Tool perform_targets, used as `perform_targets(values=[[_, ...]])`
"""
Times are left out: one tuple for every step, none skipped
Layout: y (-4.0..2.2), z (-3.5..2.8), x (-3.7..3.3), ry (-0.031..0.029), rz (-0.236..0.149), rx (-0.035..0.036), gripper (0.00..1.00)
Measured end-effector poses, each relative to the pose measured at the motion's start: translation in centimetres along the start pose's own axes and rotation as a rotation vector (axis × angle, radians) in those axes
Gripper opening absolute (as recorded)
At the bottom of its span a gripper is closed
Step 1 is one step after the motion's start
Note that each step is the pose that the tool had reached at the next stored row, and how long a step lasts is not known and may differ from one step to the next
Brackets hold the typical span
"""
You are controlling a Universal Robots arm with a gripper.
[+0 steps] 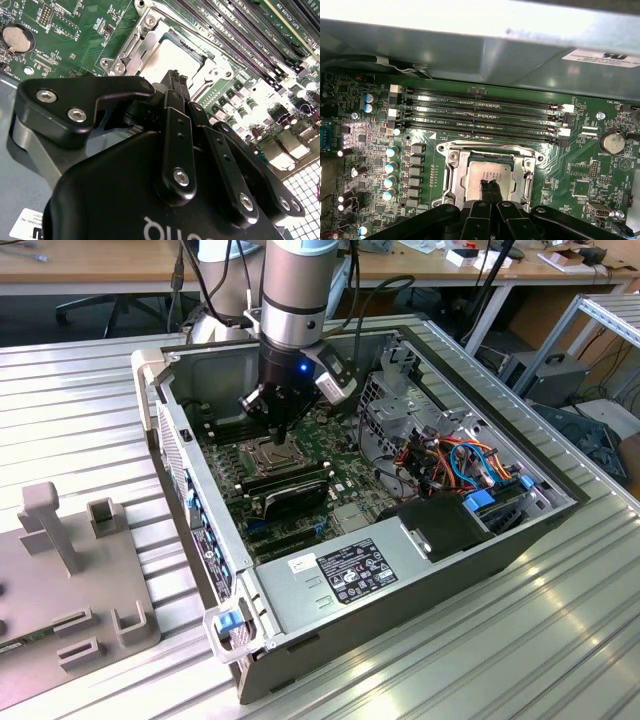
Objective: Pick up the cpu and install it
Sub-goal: 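Install the second cpu locking lever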
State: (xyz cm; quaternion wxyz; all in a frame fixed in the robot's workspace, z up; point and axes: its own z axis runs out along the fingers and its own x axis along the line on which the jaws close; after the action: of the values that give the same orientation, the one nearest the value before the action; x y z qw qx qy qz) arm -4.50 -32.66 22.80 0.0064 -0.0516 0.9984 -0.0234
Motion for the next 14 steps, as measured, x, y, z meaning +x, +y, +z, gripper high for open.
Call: perform_targets(values=[[-0.04,-0.01,0.0,0.0001,0.0,0.0002,0.11],[-0.1,0.0,0.01,0.0,0.0,0.0,0.11],[-0.17,0.01,0.02,-0.0001,0.0,-0.0001,0.11],[-0.25,0.02,0.02,0.0,0.0,0.0,0.11],[-0.36,0.02,0.03,-0.0001,0.0,-0.0001,0.11],[-0.4,0.02,0.04,-0.0001,0.0,-0.0001,0.11],[-0.46,0.03,0.04,-0.0001,0.0,0.0,0.11],[-0.53,0.03,0.03,-0.0001,0.0,-0.0001,0.11],[-0.67,0.04,-0.06,-0.0001,0.0,-0.0001,0.11],[-0.77,0.05,-0.13,-0.0001,0.0,-0.0002,0.11],[-0.85,0.05,-0.2,0.0,0.0,-0.0001,0.11],[-1.02,0.06,-0.35,0.0002,0.0,-0.0001,0.11],[-1.16,0.06,-0.41,0.0004,0.0,-0.0001,0.11],[-1.27,0.07,-0.48,0.0005,0.0,-0.0002,0.11]])
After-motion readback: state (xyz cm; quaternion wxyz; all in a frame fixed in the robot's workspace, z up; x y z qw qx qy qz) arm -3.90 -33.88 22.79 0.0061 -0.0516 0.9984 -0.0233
